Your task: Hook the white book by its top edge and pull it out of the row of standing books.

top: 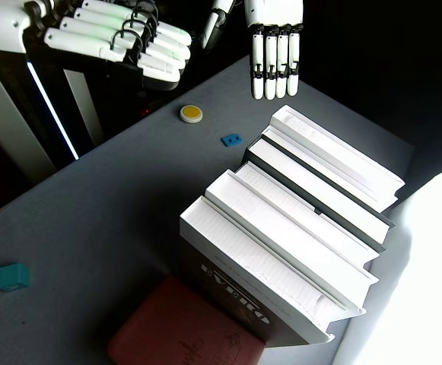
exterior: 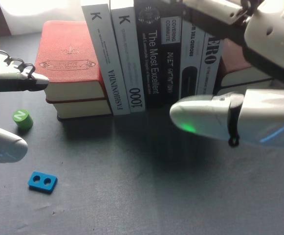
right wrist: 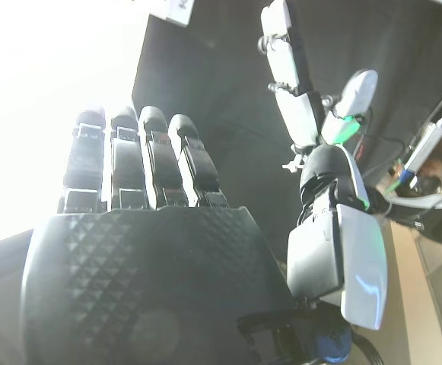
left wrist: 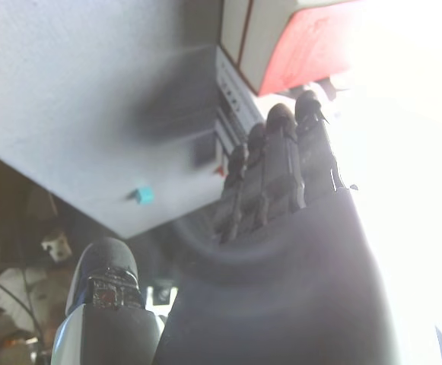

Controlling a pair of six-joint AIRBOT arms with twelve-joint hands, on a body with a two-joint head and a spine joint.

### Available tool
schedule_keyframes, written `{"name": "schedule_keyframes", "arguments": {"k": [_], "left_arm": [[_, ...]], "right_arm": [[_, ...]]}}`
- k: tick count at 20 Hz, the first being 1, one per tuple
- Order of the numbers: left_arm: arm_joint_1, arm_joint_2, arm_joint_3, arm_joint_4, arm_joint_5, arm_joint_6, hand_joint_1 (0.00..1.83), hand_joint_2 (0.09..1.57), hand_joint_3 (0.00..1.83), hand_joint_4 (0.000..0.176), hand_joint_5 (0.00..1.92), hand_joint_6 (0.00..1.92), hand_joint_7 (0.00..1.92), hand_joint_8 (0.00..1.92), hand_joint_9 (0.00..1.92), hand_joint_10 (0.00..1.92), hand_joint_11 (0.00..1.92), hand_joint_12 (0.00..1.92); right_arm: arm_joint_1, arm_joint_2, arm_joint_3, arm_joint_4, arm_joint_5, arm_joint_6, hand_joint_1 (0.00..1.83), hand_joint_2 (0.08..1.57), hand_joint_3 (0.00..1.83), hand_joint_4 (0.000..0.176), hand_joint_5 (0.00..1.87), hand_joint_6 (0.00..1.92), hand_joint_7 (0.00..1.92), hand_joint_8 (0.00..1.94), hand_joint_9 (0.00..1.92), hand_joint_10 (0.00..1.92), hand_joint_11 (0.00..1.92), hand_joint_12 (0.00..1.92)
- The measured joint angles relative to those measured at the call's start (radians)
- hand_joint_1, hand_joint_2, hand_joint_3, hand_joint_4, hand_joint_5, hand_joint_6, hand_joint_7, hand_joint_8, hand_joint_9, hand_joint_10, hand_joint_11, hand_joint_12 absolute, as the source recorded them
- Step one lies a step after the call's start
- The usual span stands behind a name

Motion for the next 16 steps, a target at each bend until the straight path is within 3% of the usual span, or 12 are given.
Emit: {"name": "schedule_keyframes", "arguments": {"k": [2, 5, 7, 11, 16], "left_arm": [[0.000, 0.000, 0.000, 0.000, 0.000, 0.000, 0.00, 1.20, 0.02, 0.000, 0.02, 0.00, 0.01, 0.00, 0.00, 0.00, 0.01, 0.00], [0.000, 0.000, 0.000, 0.000, 0.000, 0.000, 0.00, 1.20, 0.01, 0.000, 0.01, 0.00, 0.00, 0.00, 0.00, 0.00, 0.00, 0.00], [0.000, 0.000, 0.000, 0.000, 0.000, 0.000, 0.00, 1.21, 0.01, 0.000, 0.01, 0.00, 0.01, 0.00, 0.00, 0.00, 0.00, 0.00], [0.000, 0.000, 0.000, 0.000, 0.000, 0.000, 0.00, 1.22, 0.01, 0.000, 0.01, 0.00, 0.00, 0.00, 0.00, 0.00, 0.00, 0.00], [0.000, 0.000, 0.000, 0.000, 0.000, 0.000, 0.00, 1.22, 0.01, 0.000, 0.02, 0.01, 0.01, 0.00, 0.00, 0.00, 0.01, 0.01]], "right_arm": [[-0.002, 0.000, -0.006, -0.001, -0.006, -0.001, 0.00, 1.24, 0.02, 0.000, 0.05, 0.00, 0.03, 0.00, 0.01, 0.00, 0.00, 0.00], [-0.006, -0.001, -0.012, -0.001, -0.023, -0.002, 0.06, 1.23, 0.00, 0.000, 0.11, 0.02, 0.07, 0.01, 0.04, 0.02, 0.03, 0.02], [-0.012, -0.003, -0.014, -0.001, -0.028, -0.002, 0.03, 1.24, 0.00, 0.000, 0.12, 0.00, 0.09, 0.01, 0.07, 0.01, 0.00, 0.22], [-0.013, -0.015, -0.014, 0.000, -0.011, -0.045, 0.00, 1.25, 0.00, 0.000, 0.12, 0.00, 0.08, 0.00, 0.06, 0.00, 0.00, 0.18], [-0.033, -0.059, -0.003, 0.004, 0.092, -0.145, 0.00, 1.23, 0.00, 0.000, 0.07, 0.00, 0.05, 0.00, 0.04, 0.00, 0.00, 0.09]]}}
